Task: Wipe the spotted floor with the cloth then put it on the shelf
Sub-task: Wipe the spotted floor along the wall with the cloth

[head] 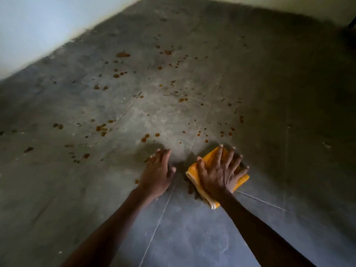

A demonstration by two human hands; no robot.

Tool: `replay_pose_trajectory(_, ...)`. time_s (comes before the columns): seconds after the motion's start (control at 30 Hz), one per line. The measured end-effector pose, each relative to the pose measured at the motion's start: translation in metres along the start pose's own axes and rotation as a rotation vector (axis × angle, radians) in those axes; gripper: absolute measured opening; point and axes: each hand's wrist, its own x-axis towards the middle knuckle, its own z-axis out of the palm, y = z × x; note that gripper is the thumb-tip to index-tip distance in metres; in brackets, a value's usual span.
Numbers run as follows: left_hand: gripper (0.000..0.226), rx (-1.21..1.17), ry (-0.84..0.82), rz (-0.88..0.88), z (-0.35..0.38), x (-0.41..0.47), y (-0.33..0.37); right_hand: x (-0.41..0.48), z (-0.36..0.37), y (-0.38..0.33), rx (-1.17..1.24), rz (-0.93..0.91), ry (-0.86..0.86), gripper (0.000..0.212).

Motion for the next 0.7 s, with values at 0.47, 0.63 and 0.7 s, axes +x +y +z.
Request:
replay_pose_trajectory(0.47, 0.054, -0.048, -0.046, 0.133, -0.012, 0.008, -0.043, 0.049, -0.022, 0.045, -0.26, -0.495, 0.027, 0.088)
replay_pose_trajectory(0.63, 0.063, -0.19, 0.006, -0.008, -0.016, 0.013, -0.042, 0.112, -0.004, -0.057, -0.117, -0.2, 0.048, 0.095)
replay_pose_trajectory(0.7, 0.066, -0.277, 0.009, -0.058, -0.019, 0.014, -0.044, 0.056, 0.008, -0.055, -0.237, -0.504, 0.006, 0.09)
